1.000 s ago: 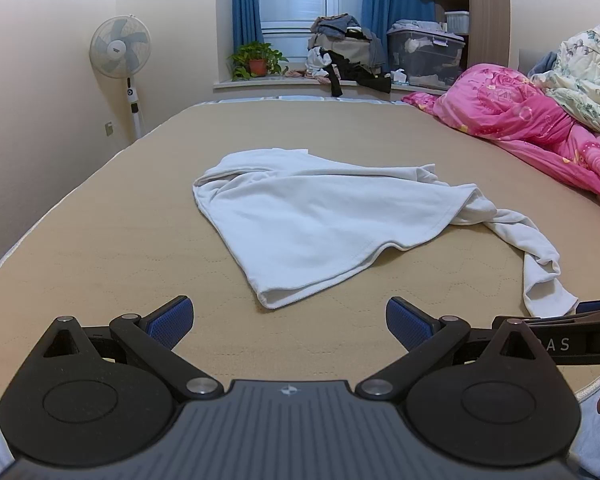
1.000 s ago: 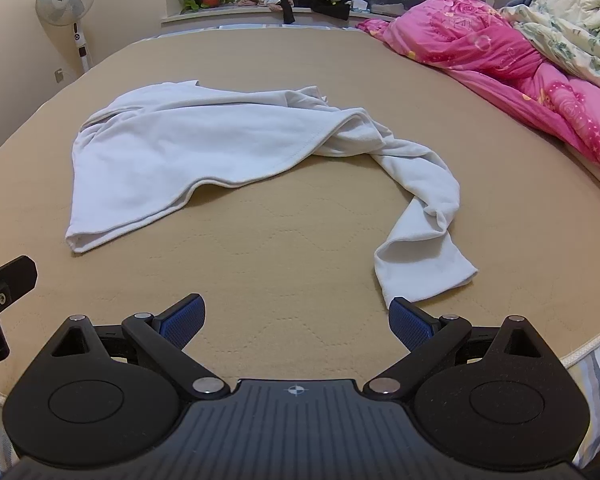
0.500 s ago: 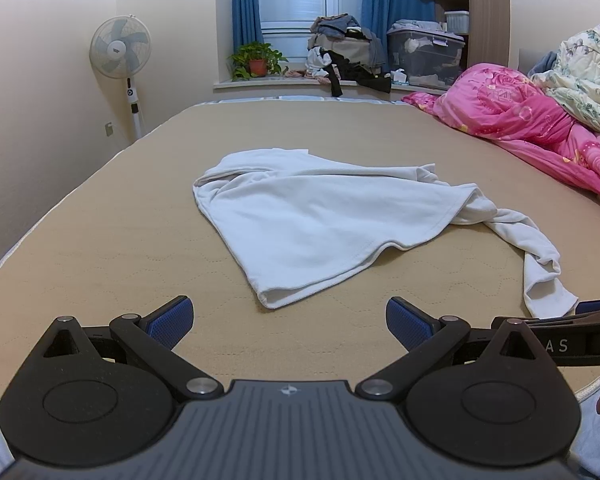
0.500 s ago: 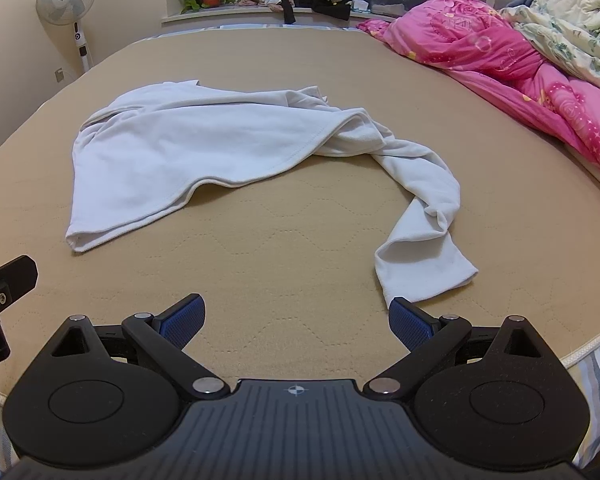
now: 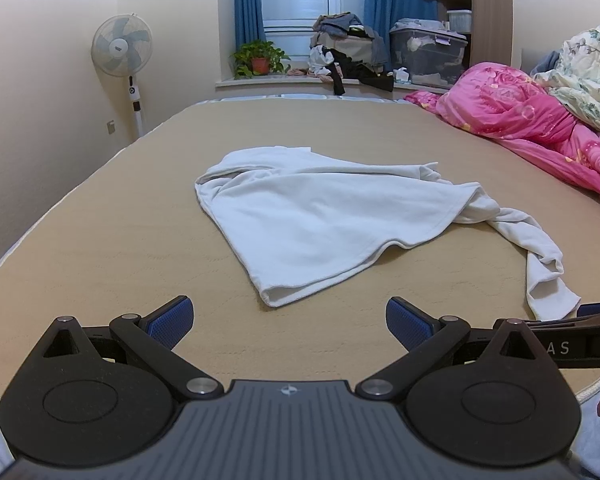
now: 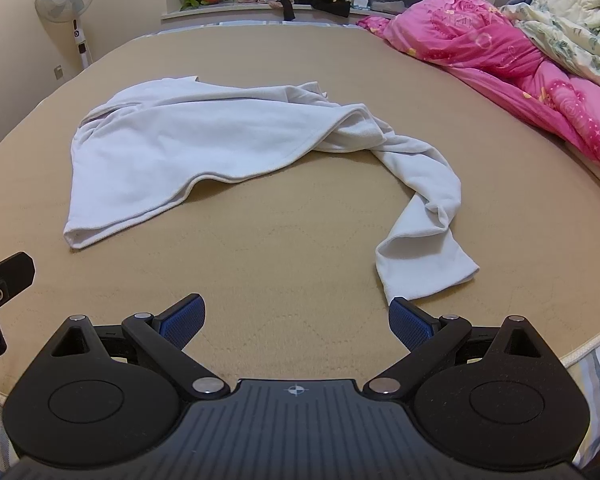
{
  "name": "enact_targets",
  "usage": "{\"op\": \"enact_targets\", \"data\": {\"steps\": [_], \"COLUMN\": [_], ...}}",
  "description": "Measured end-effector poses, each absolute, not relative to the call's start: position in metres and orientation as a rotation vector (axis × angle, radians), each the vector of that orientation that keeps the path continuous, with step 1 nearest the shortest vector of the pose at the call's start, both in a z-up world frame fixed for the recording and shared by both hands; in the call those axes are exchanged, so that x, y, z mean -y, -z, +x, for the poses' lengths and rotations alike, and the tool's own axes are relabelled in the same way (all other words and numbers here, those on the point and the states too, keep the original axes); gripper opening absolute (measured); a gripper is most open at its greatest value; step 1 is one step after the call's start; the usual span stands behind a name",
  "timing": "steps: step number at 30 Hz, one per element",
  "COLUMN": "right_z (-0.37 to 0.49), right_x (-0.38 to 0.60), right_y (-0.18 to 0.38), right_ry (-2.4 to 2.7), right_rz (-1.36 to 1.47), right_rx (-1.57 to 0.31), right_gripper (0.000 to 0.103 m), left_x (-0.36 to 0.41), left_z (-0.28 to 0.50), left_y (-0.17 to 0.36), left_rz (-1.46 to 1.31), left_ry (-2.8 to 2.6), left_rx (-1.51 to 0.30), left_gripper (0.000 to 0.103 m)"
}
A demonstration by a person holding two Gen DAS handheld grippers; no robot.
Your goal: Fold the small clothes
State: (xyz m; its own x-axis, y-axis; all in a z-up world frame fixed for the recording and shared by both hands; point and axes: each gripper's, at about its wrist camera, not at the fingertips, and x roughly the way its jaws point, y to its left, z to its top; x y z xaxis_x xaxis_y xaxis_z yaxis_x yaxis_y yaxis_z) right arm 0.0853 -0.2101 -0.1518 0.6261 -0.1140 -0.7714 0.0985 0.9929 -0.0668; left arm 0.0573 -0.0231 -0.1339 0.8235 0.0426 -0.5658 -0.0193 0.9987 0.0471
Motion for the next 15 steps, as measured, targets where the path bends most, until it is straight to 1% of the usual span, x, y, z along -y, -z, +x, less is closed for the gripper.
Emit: {"op": "enact_targets", "data": {"steps": [15], "right_z": [0.0844], "right_x": [0.2079], "right_y": [0.1510], "right_ry": [0.113], "right_rz": [-0.024], "right_rx": [-0.878], "right_gripper": [0.098], "left_x": [0.0237], "left_z": [0.0576], "left_y": [0.1339], "left_rz": [0.036], "left_ry": [-0.029], "left_rx": [-0.606], "left_gripper": [0.103]}}
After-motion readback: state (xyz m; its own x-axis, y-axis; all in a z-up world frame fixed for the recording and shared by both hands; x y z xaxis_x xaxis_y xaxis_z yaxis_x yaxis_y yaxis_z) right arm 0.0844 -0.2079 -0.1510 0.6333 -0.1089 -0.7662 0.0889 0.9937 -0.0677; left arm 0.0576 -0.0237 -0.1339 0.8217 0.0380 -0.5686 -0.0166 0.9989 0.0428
